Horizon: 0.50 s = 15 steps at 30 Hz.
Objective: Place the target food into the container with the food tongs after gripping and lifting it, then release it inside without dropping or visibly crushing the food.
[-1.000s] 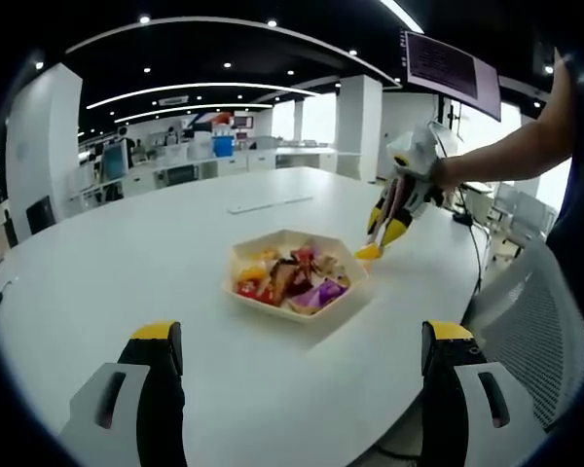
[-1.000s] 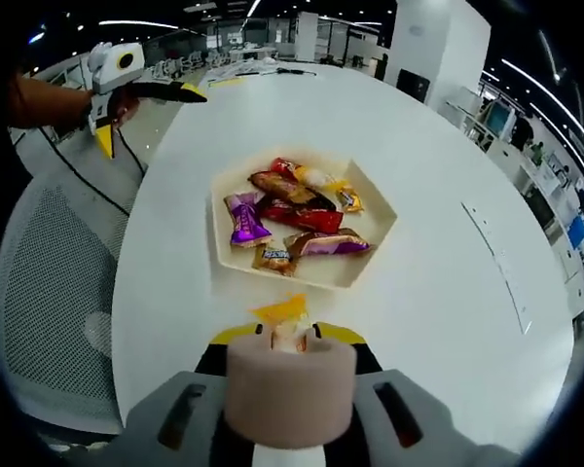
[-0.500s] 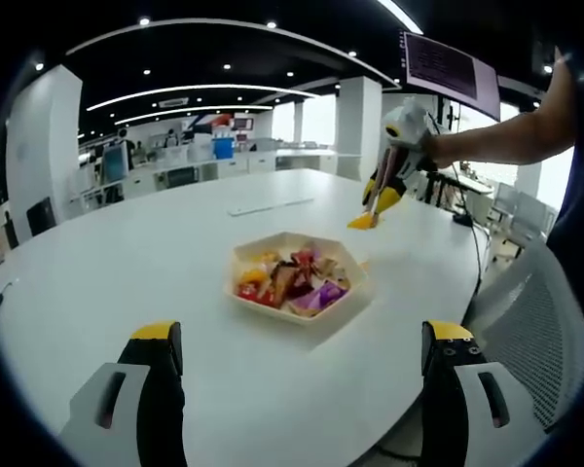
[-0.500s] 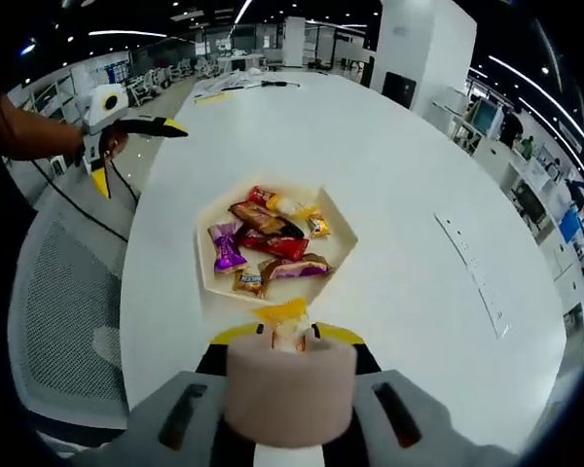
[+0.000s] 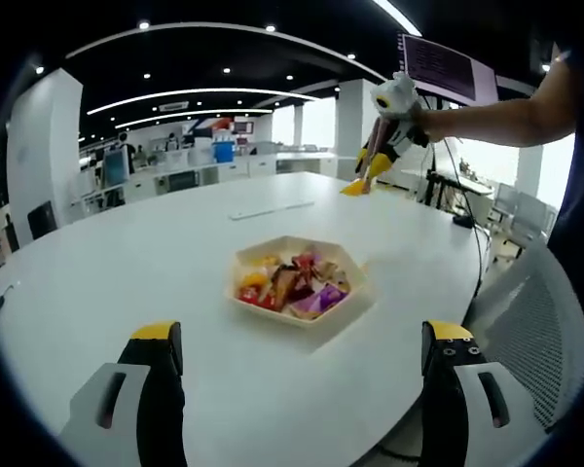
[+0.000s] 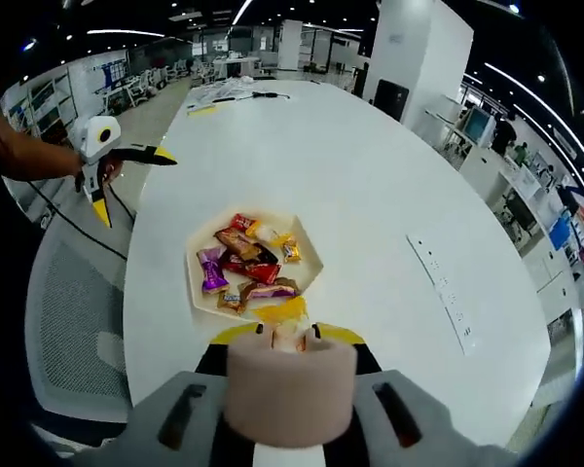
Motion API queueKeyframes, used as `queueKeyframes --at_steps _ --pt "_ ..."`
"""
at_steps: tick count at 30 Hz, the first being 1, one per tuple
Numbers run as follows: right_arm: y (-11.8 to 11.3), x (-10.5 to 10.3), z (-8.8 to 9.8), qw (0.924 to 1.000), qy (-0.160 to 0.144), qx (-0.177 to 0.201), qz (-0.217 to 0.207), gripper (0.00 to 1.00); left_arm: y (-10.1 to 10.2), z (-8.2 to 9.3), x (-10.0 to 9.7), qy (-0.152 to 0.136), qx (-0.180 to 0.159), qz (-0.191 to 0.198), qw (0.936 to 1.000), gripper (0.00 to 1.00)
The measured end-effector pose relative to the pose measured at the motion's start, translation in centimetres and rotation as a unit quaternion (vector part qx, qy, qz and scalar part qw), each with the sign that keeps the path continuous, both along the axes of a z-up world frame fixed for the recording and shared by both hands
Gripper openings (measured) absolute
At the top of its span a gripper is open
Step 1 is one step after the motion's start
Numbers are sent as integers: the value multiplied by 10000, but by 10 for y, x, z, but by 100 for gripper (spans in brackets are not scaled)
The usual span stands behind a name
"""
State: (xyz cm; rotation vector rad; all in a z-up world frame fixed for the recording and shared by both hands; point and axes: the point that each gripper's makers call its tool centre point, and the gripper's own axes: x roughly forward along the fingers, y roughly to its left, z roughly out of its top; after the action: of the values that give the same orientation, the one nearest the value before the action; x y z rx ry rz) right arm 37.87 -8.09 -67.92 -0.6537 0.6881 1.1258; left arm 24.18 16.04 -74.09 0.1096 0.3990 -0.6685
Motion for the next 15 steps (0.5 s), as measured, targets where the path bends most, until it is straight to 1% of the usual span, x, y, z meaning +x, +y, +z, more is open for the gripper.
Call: queueKeyframes --at_steps 3,15 --pt "1 1 5 10000 -47 -15 12 18 0 1 0 -37 6 -12 10000 99" --pt "6 3 9 9999 -122 -31 21 18 -1 3 0 -73 -23 -7 10000 99"
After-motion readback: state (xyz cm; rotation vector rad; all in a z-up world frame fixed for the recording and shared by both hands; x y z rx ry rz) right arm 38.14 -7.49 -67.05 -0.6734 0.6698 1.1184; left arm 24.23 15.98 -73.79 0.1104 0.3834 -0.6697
